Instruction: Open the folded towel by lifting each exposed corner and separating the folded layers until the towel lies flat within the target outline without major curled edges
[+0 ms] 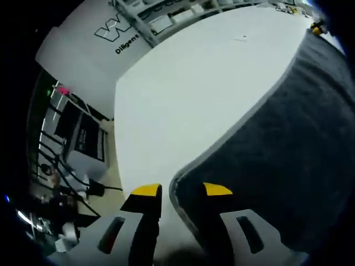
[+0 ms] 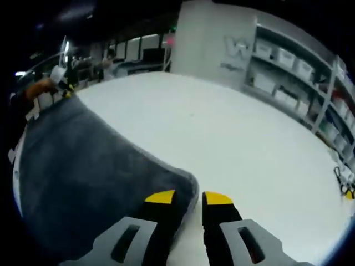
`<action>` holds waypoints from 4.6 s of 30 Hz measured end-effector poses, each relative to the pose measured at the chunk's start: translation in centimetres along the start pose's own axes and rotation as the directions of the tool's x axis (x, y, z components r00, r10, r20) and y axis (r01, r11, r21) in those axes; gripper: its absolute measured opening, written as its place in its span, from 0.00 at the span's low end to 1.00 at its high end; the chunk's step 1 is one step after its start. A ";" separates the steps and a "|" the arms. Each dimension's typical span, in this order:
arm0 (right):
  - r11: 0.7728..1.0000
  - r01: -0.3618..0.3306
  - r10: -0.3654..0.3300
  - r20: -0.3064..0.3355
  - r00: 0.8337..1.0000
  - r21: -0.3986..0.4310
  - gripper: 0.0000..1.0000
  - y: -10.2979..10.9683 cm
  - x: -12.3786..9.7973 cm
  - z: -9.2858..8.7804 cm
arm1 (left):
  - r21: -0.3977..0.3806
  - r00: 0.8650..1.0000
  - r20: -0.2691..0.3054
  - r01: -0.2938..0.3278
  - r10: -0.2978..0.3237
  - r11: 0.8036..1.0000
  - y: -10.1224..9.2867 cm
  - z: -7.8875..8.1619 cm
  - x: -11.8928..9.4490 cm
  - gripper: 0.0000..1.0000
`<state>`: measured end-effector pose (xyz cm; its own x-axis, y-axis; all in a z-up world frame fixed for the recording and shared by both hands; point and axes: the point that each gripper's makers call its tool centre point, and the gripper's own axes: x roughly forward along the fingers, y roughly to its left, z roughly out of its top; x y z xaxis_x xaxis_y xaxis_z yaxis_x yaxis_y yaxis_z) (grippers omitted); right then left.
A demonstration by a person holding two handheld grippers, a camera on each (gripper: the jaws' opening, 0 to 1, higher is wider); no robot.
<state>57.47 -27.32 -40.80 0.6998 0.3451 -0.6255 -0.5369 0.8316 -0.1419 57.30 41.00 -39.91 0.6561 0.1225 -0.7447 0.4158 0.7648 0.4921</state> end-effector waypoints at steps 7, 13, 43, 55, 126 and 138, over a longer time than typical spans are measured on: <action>1.000 0.010 -0.010 -0.019 1.000 -0.006 0.07 0.4 0.2 -0.8 | 0.038 1.000 -0.017 -0.014 0.015 0.999 0.3 0.2 0.5 0.15; 1.000 0.010 -0.011 -0.034 0.999 -0.010 0.00 0.5 0.0 -1.2 | 0.073 0.999 -0.037 -0.025 0.028 0.997 0.2 -0.4 0.7 0.03; 0.994 0.109 -0.110 -0.101 0.989 -0.016 0.00 -3.6 -0.6 -2.8 | 0.046 0.989 0.134 -0.076 0.069 0.996 -1.2 4.2 -0.2 0.01; 0.980 0.177 -0.186 -0.102 0.977 -0.087 0.00 -5.6 1.0 -1.8 | -0.006 0.979 0.178 -0.094 0.094 0.996 -0.9 6.1 2.0 0.01; 0.934 0.292 -0.293 -0.025 0.956 0.204 0.07 -15.5 6.3 1.3 | -0.281 0.944 0.327 0.135 -0.038 0.950 1.3 11.7 9.0 0.09; 0.875 0.443 -0.464 0.077 0.883 0.193 0.99 -19.3 1.5 3.3 | -0.322 0.909 0.417 0.133 0.014 0.937 2.3 14.2 4.4 1.00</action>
<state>70.43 -41.37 -36.43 0.9029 -0.0477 -0.4273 -0.0691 0.9648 -0.2536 70.09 34.39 -35.66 0.8647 -0.1412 -0.4821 0.2740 0.9369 0.2170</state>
